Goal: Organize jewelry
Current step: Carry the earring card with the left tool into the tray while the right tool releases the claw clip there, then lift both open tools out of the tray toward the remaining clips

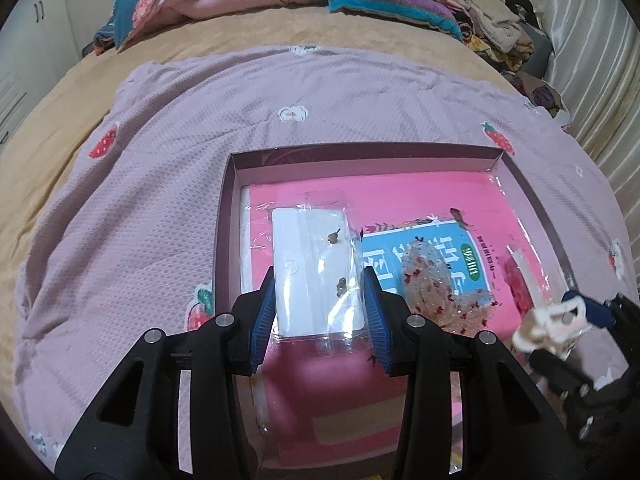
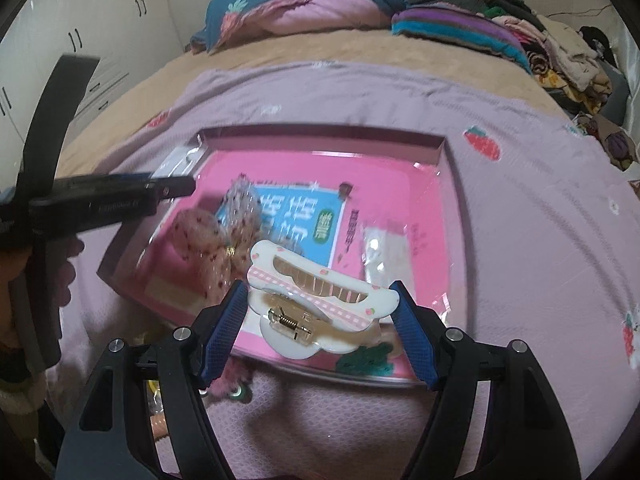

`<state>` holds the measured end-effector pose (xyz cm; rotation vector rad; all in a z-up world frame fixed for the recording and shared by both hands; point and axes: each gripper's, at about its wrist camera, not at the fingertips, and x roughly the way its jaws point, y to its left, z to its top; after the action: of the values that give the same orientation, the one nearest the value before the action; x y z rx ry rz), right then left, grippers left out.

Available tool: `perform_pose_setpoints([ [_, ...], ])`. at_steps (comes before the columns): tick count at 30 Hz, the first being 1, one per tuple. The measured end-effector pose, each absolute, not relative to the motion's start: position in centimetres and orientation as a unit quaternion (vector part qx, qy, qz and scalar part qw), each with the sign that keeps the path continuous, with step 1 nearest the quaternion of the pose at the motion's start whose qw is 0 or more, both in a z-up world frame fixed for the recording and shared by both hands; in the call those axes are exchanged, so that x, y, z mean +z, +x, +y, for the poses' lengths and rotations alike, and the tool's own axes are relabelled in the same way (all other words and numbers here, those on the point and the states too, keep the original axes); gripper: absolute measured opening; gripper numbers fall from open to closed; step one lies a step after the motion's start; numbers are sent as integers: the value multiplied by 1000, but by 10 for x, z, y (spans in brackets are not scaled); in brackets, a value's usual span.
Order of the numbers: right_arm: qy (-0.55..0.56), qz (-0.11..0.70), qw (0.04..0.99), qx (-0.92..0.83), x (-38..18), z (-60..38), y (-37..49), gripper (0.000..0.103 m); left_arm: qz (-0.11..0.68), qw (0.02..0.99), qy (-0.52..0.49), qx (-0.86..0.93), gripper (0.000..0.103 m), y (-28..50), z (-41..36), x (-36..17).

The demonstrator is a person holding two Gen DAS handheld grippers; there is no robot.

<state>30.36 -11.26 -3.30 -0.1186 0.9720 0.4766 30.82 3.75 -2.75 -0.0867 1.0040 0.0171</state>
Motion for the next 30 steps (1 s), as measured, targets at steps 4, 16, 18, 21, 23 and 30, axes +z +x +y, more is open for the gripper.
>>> perform_pose_setpoints([
  [4, -58, 473, 848, 232, -42, -109, 300, 72, 486, 873, -42, 9, 33, 311, 39, -33],
  [16, -23, 466, 857, 218, -32, -133, 286, 82, 481, 876, -44, 6, 50, 306, 38, -26],
  [18, -15, 456, 864, 212, -22, -143, 281, 84, 475, 879, -44, 6, 55, 301, 37, -20],
  [21, -5, 442, 873, 205, -9, -155, 275, 86, 466, 883, -45, 4, 64, 294, 35, -9],
  [23, 1, 432, 879, 200, 0, -163, 270, 88, 458, 888, -46, 4, 72, 288, 34, 2],
  [30, 19, 396, 898, 192, 33, -184, 251, 91, 428, 902, -51, 4, 92, 259, 32, 40],
])
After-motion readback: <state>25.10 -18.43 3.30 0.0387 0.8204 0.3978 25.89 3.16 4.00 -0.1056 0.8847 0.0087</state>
